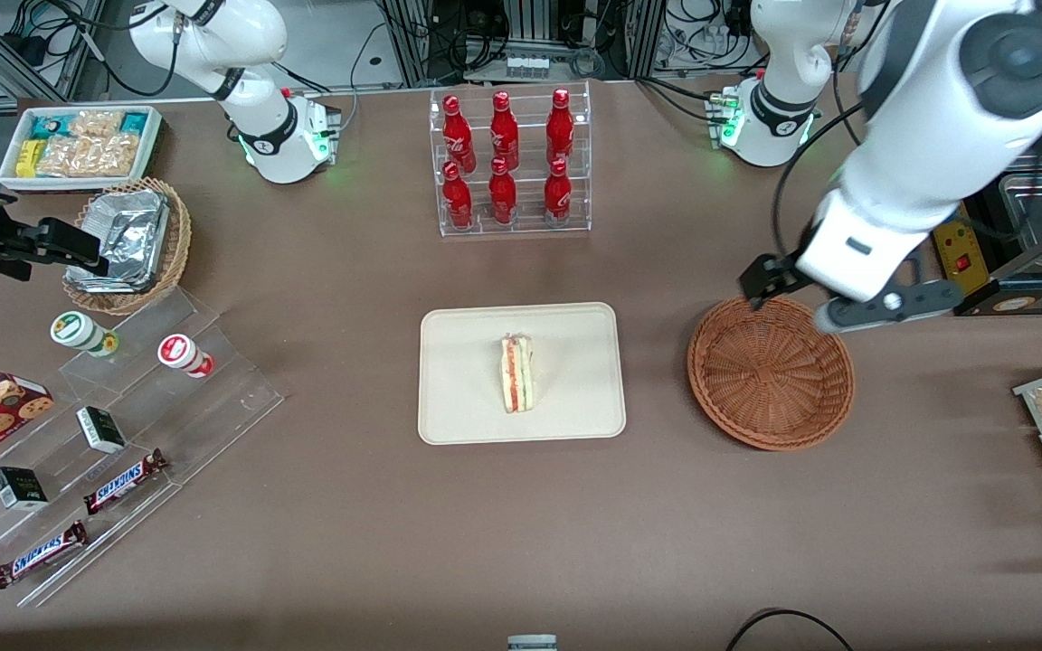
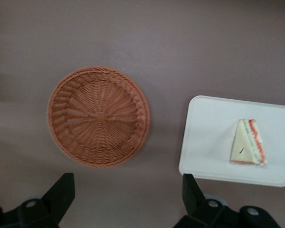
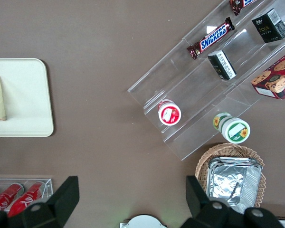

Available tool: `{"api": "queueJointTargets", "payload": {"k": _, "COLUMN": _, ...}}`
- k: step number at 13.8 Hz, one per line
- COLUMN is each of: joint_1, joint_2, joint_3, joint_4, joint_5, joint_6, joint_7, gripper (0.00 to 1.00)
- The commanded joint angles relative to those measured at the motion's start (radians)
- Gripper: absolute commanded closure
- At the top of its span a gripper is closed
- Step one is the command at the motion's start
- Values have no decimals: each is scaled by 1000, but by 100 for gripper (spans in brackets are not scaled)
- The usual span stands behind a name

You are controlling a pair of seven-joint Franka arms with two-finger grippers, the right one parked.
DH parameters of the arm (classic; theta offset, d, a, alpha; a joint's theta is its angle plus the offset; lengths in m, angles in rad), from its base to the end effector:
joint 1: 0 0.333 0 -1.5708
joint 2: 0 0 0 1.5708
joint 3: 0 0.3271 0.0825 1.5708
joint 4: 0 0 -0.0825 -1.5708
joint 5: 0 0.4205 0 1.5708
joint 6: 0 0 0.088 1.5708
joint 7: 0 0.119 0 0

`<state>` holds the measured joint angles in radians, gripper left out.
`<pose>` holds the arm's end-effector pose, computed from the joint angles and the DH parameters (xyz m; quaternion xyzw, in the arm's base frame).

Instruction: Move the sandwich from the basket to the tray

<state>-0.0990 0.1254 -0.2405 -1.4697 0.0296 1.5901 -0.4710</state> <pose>0.5997 -0.1984 0.6021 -0.9978 -0.0663 0.0007 0.0002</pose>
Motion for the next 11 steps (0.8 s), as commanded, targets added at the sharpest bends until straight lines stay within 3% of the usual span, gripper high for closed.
{"api": "queueJointTargets", "payload": {"k": 1, "joint_1": 67, "joint_2": -55, "joint_3": -11, "joint_4": -40, "joint_5": -4, "joint_6": -33, "joint_7": 101, "gripper": 0}}
{"api": "queueJointTargets", "payload": {"k": 3, "joint_1": 84, "joint_2": -76, "joint_3": 28, "joint_4": -40, "joint_5": -5, "joint_6": -74, "joint_7": 225, "gripper": 0}}
{"api": "queueJointTargets", "payload": {"k": 8, "joint_1": 15, "joint_2": -87, "joint_3": 260, "joint_4": -21, "joint_5": -33, "joint_6": -101, "joint_7": 428, "gripper": 0}}
{"api": "queueJointTargets", "payload": {"k": 11, "joint_1": 22, "joint_2": -50, "joint_3": 291, "joint_4": 17, "joint_5": -68, "joint_6": -88, "joint_7": 469, "gripper": 0}}
